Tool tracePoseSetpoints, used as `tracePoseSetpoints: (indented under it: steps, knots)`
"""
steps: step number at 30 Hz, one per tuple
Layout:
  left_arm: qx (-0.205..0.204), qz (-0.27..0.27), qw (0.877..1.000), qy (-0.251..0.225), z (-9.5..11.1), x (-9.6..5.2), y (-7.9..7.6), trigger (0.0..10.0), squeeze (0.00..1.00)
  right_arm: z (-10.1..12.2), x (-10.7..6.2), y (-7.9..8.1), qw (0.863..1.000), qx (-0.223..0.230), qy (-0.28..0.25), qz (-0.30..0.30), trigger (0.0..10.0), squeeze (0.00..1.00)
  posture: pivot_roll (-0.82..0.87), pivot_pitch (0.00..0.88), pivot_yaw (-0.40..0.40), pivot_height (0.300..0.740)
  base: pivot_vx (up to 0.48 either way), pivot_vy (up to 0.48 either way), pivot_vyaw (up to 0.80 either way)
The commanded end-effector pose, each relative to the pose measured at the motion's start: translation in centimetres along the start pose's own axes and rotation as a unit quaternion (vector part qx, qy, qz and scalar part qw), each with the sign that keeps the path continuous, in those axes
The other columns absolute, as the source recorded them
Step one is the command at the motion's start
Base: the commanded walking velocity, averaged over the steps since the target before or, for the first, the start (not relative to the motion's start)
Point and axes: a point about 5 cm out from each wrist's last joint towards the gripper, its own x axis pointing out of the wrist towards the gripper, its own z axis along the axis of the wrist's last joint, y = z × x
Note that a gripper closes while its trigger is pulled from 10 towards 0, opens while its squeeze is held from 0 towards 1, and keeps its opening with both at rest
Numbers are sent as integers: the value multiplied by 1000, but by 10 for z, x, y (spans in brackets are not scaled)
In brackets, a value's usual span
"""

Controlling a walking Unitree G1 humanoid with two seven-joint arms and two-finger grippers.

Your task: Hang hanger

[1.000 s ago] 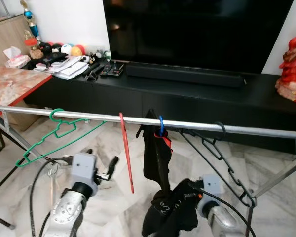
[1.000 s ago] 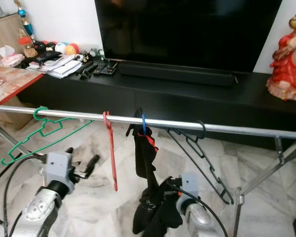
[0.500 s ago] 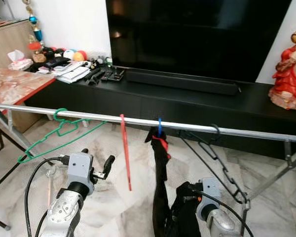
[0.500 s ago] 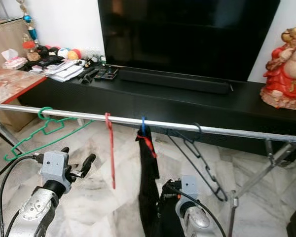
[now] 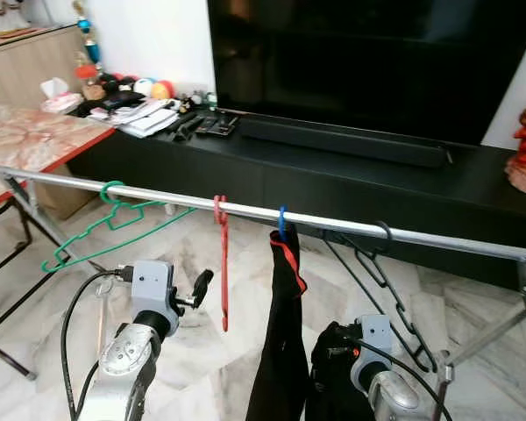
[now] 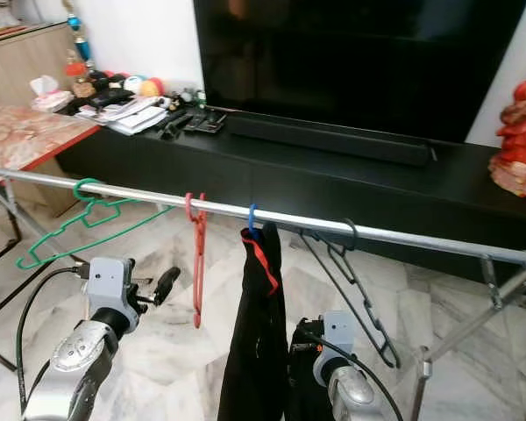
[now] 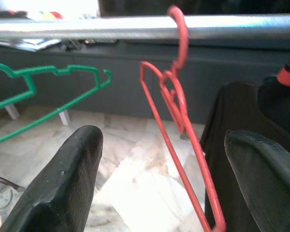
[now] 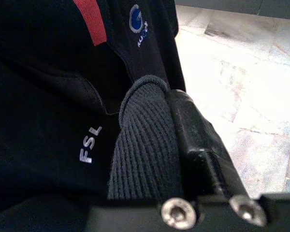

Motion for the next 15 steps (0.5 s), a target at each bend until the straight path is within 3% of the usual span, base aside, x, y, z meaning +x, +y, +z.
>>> tracePoseSetpoints:
  steps: [1, 4, 9, 12, 15]
  knots:
    - [33, -4, 999, -10, 2, 0, 2, 10000, 0, 7, 2, -1, 1000, 4, -17, -10, 10000, 0, 7, 28, 23, 740, 0, 0, 0]
    - [70, -25, 997, 2, -4, -7, -2, 10000, 0, 2, 0, -4, 1000, 12, -6, -20, 10000, 0, 13, 29, 22, 740, 0, 0, 0]
    - [57, -5, 998, -8, -2, -20, 1, 10000, 0, -7, -4, -8, 999, 25, 7, -39, 10000, 0, 16, 31, 20, 740, 0, 0, 0]
    - [91, -14, 996, 6, -8, -23, -1, 10000, 0, -8, -4, -6, 999, 27, 8, -36, 10000, 0, 28, 35, 20, 740, 0, 0, 0]
    - [79, -9, 997, 0, -7, -23, -2, 10000, 0, -8, -3, -5, 999, 26, 6, -31, 10000, 0, 22, 30, 19, 740, 0, 0, 0]
